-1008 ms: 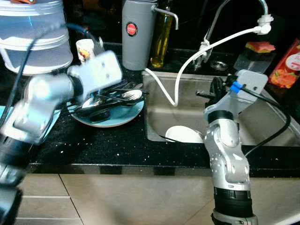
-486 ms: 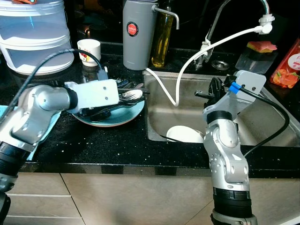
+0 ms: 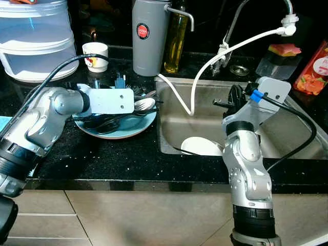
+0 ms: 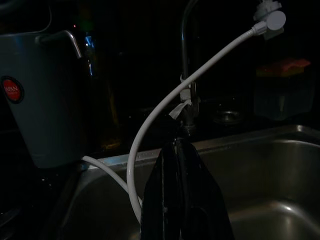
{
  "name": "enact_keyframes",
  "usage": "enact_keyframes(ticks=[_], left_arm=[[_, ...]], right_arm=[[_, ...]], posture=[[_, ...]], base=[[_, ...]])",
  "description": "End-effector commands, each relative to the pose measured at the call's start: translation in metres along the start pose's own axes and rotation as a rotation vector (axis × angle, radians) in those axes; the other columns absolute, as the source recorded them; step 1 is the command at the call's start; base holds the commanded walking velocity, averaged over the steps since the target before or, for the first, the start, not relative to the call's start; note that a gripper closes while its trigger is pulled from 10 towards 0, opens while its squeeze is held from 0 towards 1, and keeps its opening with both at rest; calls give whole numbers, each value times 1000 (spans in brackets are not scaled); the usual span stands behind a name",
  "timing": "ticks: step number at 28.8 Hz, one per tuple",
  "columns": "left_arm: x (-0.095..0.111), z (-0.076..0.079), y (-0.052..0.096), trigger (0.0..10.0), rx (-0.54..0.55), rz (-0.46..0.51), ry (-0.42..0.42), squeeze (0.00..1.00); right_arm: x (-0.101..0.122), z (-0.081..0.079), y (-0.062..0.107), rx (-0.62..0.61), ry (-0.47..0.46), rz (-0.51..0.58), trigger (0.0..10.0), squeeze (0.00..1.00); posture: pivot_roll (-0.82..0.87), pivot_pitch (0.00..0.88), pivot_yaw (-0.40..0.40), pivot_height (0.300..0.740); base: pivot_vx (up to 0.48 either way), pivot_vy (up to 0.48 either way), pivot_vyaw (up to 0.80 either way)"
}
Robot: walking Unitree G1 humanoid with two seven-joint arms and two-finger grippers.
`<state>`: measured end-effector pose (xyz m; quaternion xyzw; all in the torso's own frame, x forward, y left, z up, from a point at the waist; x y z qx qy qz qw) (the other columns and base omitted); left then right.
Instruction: Kitchen organization
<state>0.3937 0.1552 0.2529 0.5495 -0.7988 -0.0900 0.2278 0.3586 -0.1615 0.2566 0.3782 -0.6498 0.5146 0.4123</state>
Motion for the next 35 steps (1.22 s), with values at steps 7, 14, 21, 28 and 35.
enact_keyframes(ticks=[7, 14, 21, 28, 35], left_arm=[[3, 1, -14, 9412, -6, -8, -11, 0], [3, -8, -16, 7961, 14, -4, -6, 0], [-2, -16, -18, 5922, 28, -16, -12, 0], [-9, -13, -23, 7098, -14, -33, -8, 0], [-16, -10, -27, 0, -46, -52, -12, 0]], right_arm=[[-2, 4, -1, -11, 1, -10, 10000, 0], [-1, 5, -1, -12, 5, -8, 10000, 0], [-1, 3, -2, -8, 2, -4, 10000, 0], [0, 2, -2, -8, 1, -1, 10000, 0], [0, 4, -2, -13, 1, 0, 10000, 0]], posture=[[229, 0, -58, 740], [229, 0, -59, 740], [232, 0, -57, 740], [230, 0, -51, 740], [227, 0, -49, 740]], base=[[0, 0, 0], [0, 0, 0], [0, 0, 0], [0, 0, 0], [0, 0, 0]])
Point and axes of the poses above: a point about 5 cm out from each wrist's last joint towards the gripper, its own y axis pointing back from the gripper into the wrist, its own x axis along the axis of the wrist's last joint, z = x × y, the point moved 5 cm from there along -y, pointing out of the wrist towards the gripper, and after that the axes turned 5 degrees about y, right-handed, at the moved point
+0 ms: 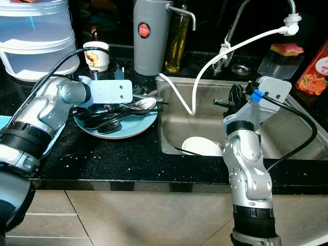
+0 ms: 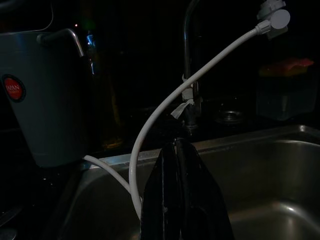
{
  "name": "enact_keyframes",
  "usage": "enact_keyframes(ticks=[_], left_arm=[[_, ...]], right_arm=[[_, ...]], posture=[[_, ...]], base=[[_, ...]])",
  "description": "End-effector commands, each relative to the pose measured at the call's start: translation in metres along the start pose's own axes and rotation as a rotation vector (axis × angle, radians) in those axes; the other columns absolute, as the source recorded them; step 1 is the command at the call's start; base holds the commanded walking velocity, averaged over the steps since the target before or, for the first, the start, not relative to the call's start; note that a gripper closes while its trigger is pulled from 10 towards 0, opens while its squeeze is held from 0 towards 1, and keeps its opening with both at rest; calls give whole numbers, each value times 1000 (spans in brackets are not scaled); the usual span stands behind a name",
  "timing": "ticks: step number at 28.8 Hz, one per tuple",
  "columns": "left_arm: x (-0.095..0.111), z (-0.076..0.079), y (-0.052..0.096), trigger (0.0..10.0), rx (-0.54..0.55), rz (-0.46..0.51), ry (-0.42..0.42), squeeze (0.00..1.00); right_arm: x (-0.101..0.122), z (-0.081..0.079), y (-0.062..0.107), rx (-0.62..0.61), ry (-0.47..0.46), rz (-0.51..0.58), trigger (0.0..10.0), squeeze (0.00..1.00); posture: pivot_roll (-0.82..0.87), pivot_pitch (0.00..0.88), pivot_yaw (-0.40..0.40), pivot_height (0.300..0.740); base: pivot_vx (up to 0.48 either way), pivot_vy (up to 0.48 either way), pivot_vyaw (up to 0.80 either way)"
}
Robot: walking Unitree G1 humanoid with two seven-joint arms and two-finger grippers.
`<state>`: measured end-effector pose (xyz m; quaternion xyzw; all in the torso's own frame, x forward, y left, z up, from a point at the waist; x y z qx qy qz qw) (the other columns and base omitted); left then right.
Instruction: Kitchen organization
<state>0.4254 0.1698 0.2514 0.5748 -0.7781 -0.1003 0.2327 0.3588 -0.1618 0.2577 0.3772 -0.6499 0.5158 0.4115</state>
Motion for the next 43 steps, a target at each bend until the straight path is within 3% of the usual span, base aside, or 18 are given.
enact_keyframes(ticks=[1, 5, 15, 16, 17, 20, 21, 25, 29, 31, 32, 33, 35, 37, 39, 43], left_arm=[[7, 6, -5, 0, -33, 15, -27, 0], [10, 1, -4, 0, -16, 37, -21, 0], [30, -36, 13, 0, 124, 139, 24, 0], [35, -45, 17, 8745, 169, 173, 47, 0], [41, -54, 20, 10000, 211, 204, 74, 0], [65, -74, 28, 10000, 290, 361, 266, 0], [74, -73, 25, 10000, 279, 417, 353, 0], [85, -61, 15, 10000, 225, 465, 427, 0], [105, -42, -7, 10000, 145, 525, 587, 0], [111, -42, -7, 10000, 137, 559, 608, 0], [126, -43, -11, 10000, 106, 623, 717, 0], [133, -41, -15, 10000, 79, 637, 760, 0], [141, -36, -21, 10000, 38, 643, 828, 0], [142, -35, -22, 10000, 30, 644, 842, 0], [157, -26, -30, 10000, -19, 661, 980, 0], [170, -22, -30, 10000, -80, 709, 1073, 0]], right_arm=[[-1, 4, -1, -15, 1, -3, 10000, 0], [-1, 5, -1, -18, 2, -5, 10000, 0], [-2, 5, -1, -16, 1, -6, 10000, 0], [-2, 5, -1, -16, 1, -7, 10000, 0], [-2, 5, -1, -16, 1, -7, 10000, 0], [-2, 5, -1, -14, 1, -8, 10000, 0], [-2, 4, -2, -13, 1, -8, 10000, 0], [-1, 4, -2, -12, 2, -6, 10000, 0], [-2, 9, -1, -33, 30, -16, 10000, 0], [-3, 12, -1, -41, 40, -21, 10000, 0], [-4, 18, -1, -59, 64, -30, 10000, 0], [-5, 23, -1, -73, 76, -37, 10000, 0], [-7, 30, 0, -99, 94, -48, 10000, 0], [-7, 31, 0, -104, 97, -50, 10000, 0], [-7, 36, 0, -125, 99, -50, 10000, 0], [-6, 36, 1, -125, 97, -48, 10000, 0]], posture=[[227, 0, -49, 740], [227, 0, -52, 740], [229, 0, -55, 740], [230, 0, -56, 740], [229, 0, -57, 740], [227, 0, -58, 740], [224, 0, -58, 740], [218, 0, -54, 740], [204, 0, -47, 740], [204, 0, -47, 740], [201, 0, -43, 740], [196, 0, -39, 740], [195, 0, -38, 740], [195, 0, -38, 740], [179, 0, -37, 740], [171, 2, -43, 740]], base=[[0, 0, 0], [0, 0, 0], [0, 0, 0], [0, 0, 0], [0, 0, 0], [0, 0, 0], [0, 0, 0], [0, 0, 0], [0, 0, 0], [0, 0, 0], [0, 0, 0], [0, 0, 0], [0, 0, 0], [0, 0, 0], [0, 0, 0], [0, 0, 0]])
Point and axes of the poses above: a point about 5 cm out from each wrist's last joint towards the gripper, its own y axis pointing back from the gripper into the wrist, its own x axis along the axis of the wrist's last joint, z = x × y, the point moved 5 cm from there along -y, pointing out of the wrist towards the gripper, and after that the axes turned 5 degrees about y, right-handed, at the moved point
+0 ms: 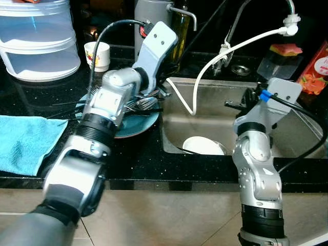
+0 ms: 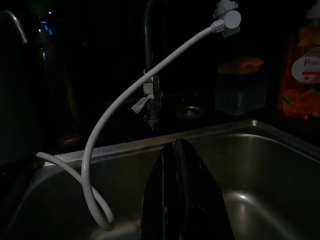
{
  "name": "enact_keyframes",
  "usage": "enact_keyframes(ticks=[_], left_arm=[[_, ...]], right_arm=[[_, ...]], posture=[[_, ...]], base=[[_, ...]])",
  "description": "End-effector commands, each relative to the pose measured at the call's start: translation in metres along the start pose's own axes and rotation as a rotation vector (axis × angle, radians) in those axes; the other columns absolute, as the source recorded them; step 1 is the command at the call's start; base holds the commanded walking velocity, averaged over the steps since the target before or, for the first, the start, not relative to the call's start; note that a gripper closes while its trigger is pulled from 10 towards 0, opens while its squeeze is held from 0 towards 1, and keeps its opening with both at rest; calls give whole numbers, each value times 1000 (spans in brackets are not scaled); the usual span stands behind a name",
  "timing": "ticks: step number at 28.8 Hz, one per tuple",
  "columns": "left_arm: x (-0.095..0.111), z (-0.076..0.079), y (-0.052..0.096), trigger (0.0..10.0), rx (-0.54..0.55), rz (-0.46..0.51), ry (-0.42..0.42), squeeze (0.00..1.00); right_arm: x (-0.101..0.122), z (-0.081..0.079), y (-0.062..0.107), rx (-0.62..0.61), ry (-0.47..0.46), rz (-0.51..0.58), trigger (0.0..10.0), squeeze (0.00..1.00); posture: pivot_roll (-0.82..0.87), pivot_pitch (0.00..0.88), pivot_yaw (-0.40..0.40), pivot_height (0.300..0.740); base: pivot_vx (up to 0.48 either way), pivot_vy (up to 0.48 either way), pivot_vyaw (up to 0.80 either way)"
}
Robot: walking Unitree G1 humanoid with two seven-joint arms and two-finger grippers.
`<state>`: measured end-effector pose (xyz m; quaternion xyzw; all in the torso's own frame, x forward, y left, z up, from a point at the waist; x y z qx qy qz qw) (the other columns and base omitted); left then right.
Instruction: Kitchen organization
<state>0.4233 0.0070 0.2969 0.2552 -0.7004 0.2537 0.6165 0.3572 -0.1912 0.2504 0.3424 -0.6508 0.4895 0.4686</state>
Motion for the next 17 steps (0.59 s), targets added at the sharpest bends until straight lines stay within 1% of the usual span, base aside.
enact_keyframes(ticks=[1, 2, 4, 5, 6, 8, 9, 11, 12, 13, 14, 15, 16, 17], left_arm=[[-1, 19, -7, 10000, -85, 0, 144, 0], [-3, 24, -8, 10000, -109, -9, 172, 0], [-3, 24, -8, 10000, -109, -9, 172, 0], [-18, 35, -12, 10000, -154, -75, 208, 0], [-18, 35, -12, 10000, -154, -75, 208, 0], [-27, 43, -14, 10000, -186, -110, 226, 0], [-30, 47, -14, 10000, -201, -122, 235, 43], [-33, 50, -15, 10000, -211, -129, 241, 43], [-35, 53, -16, 10000, -219, -140, 257, 102], [-35, 53, -16, 10000, -219, -140, 257, 102], [-37, 55, -16, 10000, -228, -149, 271, 604], [-46, 62, -15, 10000, -246, -184, 290, 1000], [-46, 62, -15, 10000, -246, -184, 290, 1000], [-52, 66, -14, 10000, -255, -202, 293, 1000]], right_arm=[[-2, 4, 3, -9, 6, -15, 10000, 0], [-2, 3, 3, -5, 6, -16, 10000, 0], [-2, 3, 3, -5, 6, -16, 10000, 0], [-1, 2, 3, 3, 2, -14, 10000, 0], [-1, 2, 3, 3, 2, -14, 10000, 0], [0, 1, 3, 5, -2, -11, 10000, 0], [0, 0, 3, 5, -4, -11, 10000, 0], [0, 0, 3, 5, -5, -11, 10000, 0], [0, 0, 3, 6, -6, -11, 10000, 0], [0, 0, 3, 6, -6, -11, 10000, 0], [-1, -1, 3, 7, -7, -12, 10000, 0], [-1, -1, 4, 9, -6, -16, 10000, 0], [-1, -1, 4, 9, -6, -16, 10000, 0], [-2, -1, 5, 9, -4, -19, 10000, 0]], posture=[[168, 6, -45, 740], [168, 6, -45, 740], [168, 6, -45, 740], [171, 9, -46, 740], [171, 9, -46, 740], [174, 10, -45, 740], [174, 10, -45, 740], [174, 10, -45, 740], [173, 10, -45, 740], [173, 10, -45, 740], [173, 10, -45, 740], [165, 8, -45, 740], [165, 8, -45, 740], [165, 8, -45, 740]], base=[[0, 0, 0], [0, 0, 0], [0, 0, 0], [0, 0, 0], [0, 0, 0], [0, 0, 0], [0, 0, 0], [0, 0, 0], [0, 0, 0], [0, 0, 0], [0, 0, 0], [0, 0, 0], [0, 0, 0], [0, 0, 0]])
Point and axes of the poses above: a point about 5 cm out from each wrist's last joint towards the gripper, its own y axis pointing back from the gripper into the wrist, its own x axis along the axis of the wrist's last joint, z = x × y, the point moved 5 cm from there along -y, pointing out of the wrist towards the gripper, and after that the axes turned 5 degrees about y, right-handed, at the moved point
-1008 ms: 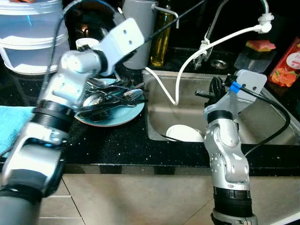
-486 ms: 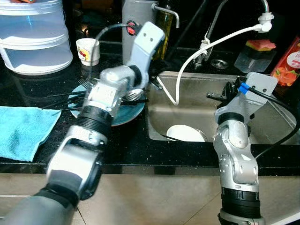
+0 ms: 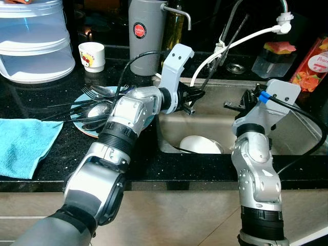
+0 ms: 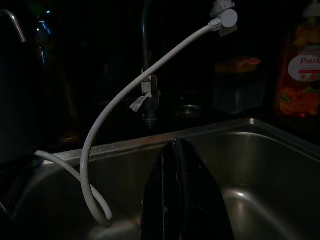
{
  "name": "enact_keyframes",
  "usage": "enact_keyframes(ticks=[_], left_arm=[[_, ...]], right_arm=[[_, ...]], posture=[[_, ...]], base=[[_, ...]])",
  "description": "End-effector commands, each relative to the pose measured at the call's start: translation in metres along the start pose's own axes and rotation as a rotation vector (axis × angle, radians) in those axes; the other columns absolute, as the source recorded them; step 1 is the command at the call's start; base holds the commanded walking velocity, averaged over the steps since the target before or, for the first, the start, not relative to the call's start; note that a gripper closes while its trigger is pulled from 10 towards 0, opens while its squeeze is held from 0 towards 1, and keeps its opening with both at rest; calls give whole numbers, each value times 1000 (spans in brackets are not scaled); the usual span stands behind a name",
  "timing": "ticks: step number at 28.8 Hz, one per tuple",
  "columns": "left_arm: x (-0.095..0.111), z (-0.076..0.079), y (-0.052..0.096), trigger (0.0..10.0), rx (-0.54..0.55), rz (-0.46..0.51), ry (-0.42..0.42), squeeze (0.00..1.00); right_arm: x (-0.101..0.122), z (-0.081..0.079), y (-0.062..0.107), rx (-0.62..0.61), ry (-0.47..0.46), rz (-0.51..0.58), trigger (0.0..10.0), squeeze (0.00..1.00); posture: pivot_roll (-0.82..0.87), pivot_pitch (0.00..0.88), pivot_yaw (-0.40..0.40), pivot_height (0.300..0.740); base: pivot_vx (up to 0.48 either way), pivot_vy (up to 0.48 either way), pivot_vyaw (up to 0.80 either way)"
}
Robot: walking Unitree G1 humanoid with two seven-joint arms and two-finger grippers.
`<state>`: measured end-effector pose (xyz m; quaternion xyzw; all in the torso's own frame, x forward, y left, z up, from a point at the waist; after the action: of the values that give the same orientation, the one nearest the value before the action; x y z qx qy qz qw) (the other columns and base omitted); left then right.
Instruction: Kitchen organization
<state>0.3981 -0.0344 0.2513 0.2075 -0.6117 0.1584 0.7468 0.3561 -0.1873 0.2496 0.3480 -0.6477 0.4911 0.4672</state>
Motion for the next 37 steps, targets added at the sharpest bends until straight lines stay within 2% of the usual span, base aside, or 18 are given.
enact_keyframes(ticks=[1, 8, 11, 12, 13, 15, 16, 17, 18, 20, 26, 27, 28, 31, 33, 34, 35, 37], left_arm=[[-15, 9, -7, 10000, -30, -48, 23, 1000], [-16, 6, -7, 10000, -6, -43, 27, 1000], [1, -4, -4, 10000, 72, 33, 13, 1000], [7, -12, -1, 10000, 133, 46, -18, 949], [13, -22, 3, 10000, 210, 45, -53, 831], [14, -24, 5, 10000, 228, 40, -59, 776], [17, -27, 6, 10000, 260, 30, -99, 431], [22, -31, 9, 10000, 312, 24, -150, 173], [28, -30, 11, 10000, 332, 22, -197, 0], [41, -27, 15, 10000, 327, 47, -239, 0], [60, -23, 26, 10000, 291, 122, -237, 0], [66, -26, 39, 10000, 285, 116, -281, 0], [65, -29, 45, 10000, 286, 97, -281, 0], [67, -31, 51, 10000, 289, 91, -278, 0], [71, -33, 72, 10000, 265, 82, -288, 0], [72, -34, 89, 10000, 248, 64, -318, 0], [72, -34, 89, 10000, 248, 64, -318, 0], [70, -34, 114, 10000, 224, 20, -358, 0]], right_arm=[[-1, 3, 2, -2, -1, -13, 10000, 0], [-1, 1, 1, 6, -2, -9, 10000, 0], [1, -2, 0, 22, -6, -4, 10000, 0], [2, -3, 0, 29, -8, -2, 10000, 0], [3, -5, 0, 43, -9, 0, 10000, 0], [3, -6, 0, 48, -9, 1, 10000, 0], [3, -8, 0, 62, -10, 1, 10000, 0], [4, -12, 1, 85, -11, 3, 10000, 0], [5, -16, 1, 115, -12, 5, 10000, 0], [7, -24, 1, 165, -12, 10, 10000, 0], [13, -38, 4, 287, -27, 22, 10000, 0], [17, -50, 9, 403, -9, 28, 10000, 0], [17, -54, 12, 449, 7, 26, 10000, 0], [17, -58, 14, 487, 22, 24, 10000, 0], [17, -66, 20, 572, 41, 19, 10000, 0], [17, -71, 25, 632, 32, 11, 10000, 0], [17, -71, 25, 632, 32, 11, 10000, 0], [17, -76, 32, 711, 27, -1, 10000, 0]], posture=[[163, 8, -46, 740], [163, 4, -52, 740], [159, 0, -59, 740], [157, 0, -61, 740], [157, 0, -63, 740], [157, 0, -63, 740], [157, 0, -63, 740], [156, 0, -64, 740], [157, 0, -64, 740], [156, 0, -62, 740], [159, 0, -62, 740], [163, 0, -64, 740], [166, 0, -64, 740], [168, 0, -64, 740], [176, 0, -65, 740], [183, 0, -68, 740], [183, 0, -68, 740], [197, 0, -71, 740]], base=[[0, 0, 0], [0, 0, 0], [0, 0, 0], [0, 0, 0], [0, 0, 0], [0, 0, 0], [0, 0, 0], [0, 0, 0], [0, 0, 0], [0, 0, 0], [0, 0, 0], [0, 0, 0], [0, 0, 0], [0, 0, 0], [0, 0, 0], [0, 0, 0], [0, 0, 0], [0, 0, 0]])
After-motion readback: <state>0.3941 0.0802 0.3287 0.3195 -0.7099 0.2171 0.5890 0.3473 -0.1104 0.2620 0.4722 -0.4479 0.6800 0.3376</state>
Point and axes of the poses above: a point about 5 cm out from each wrist's last joint towards the gripper, its own y axis pointing back from the gripper into the wrist, its own x axis along the axis of the wrist's last joint, z = x × y, the point moved 5 cm from there along -y, pointing out of the wrist towards the gripper, and after that the axes turned 5 degrees about y, right-handed, at the moved point
